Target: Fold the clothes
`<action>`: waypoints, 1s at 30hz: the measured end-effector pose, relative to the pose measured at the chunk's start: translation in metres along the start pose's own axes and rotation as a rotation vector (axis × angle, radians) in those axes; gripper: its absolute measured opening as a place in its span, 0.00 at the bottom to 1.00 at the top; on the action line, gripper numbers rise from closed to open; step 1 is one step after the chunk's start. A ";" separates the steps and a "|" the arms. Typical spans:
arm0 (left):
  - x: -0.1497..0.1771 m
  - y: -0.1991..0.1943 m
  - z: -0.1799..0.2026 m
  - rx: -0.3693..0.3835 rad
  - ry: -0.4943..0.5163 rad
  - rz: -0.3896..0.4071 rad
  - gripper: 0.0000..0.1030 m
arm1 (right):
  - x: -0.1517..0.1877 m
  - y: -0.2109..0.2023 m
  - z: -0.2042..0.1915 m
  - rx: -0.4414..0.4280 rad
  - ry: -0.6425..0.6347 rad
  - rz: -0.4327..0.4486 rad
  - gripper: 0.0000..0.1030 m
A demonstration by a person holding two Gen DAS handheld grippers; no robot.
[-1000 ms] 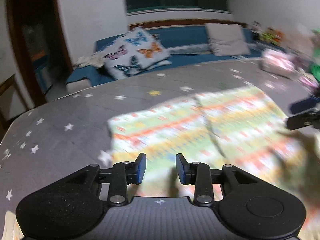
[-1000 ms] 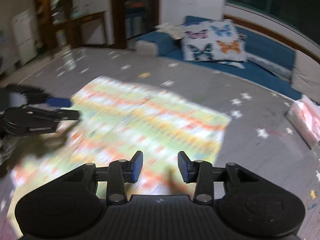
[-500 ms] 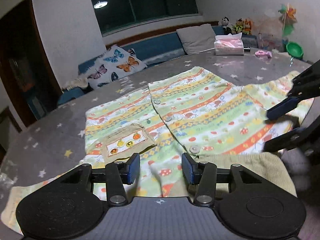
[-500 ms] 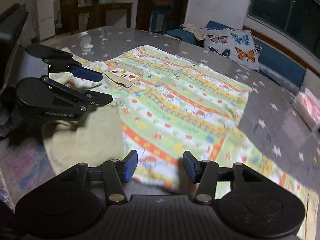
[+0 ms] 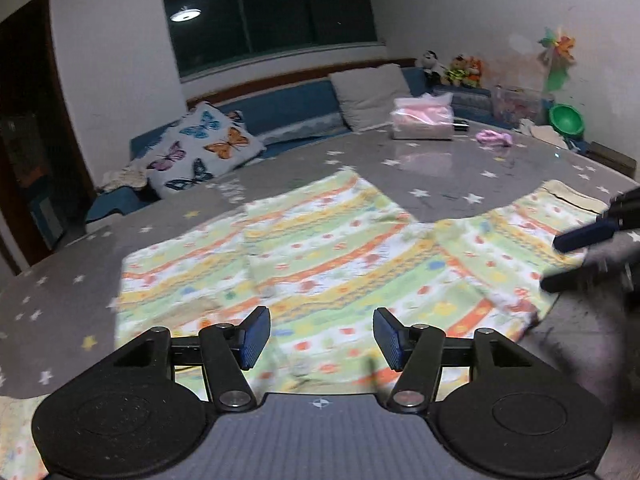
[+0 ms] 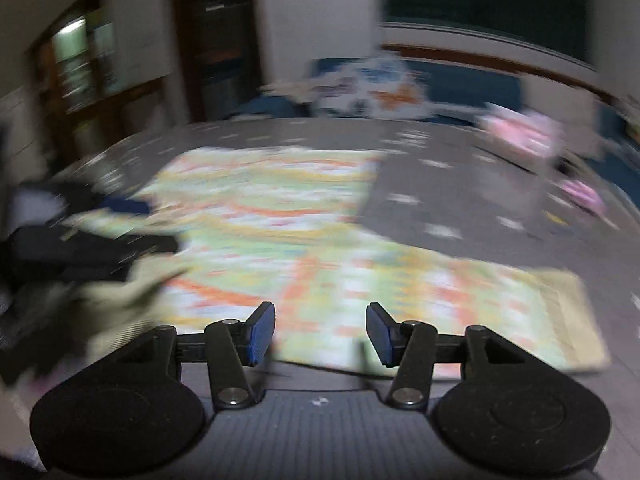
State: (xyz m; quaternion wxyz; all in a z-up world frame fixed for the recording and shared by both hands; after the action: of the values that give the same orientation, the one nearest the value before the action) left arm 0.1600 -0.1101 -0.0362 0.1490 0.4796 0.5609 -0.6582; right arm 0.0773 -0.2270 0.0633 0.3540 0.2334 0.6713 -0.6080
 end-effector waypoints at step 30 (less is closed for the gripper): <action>-0.003 0.026 0.053 0.062 0.093 -0.059 0.60 | 0.031 0.007 0.169 0.392 0.304 0.034 0.47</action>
State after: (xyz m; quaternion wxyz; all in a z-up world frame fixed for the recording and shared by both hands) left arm 0.1560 -0.1662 -0.0538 0.0883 0.4975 0.5602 -0.6564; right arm 0.0947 -0.3957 0.0336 0.2070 0.3977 0.5819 -0.6785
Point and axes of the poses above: each gripper's, at about its wrist camera, not at the fingertips, and y roughly the way its jaws point, z to its right, x to its underside, the point moved 10 cm from there along y, roughly the way its jaws point, and after that the axes turned 7 degrees about x, right-handed, at the moved point
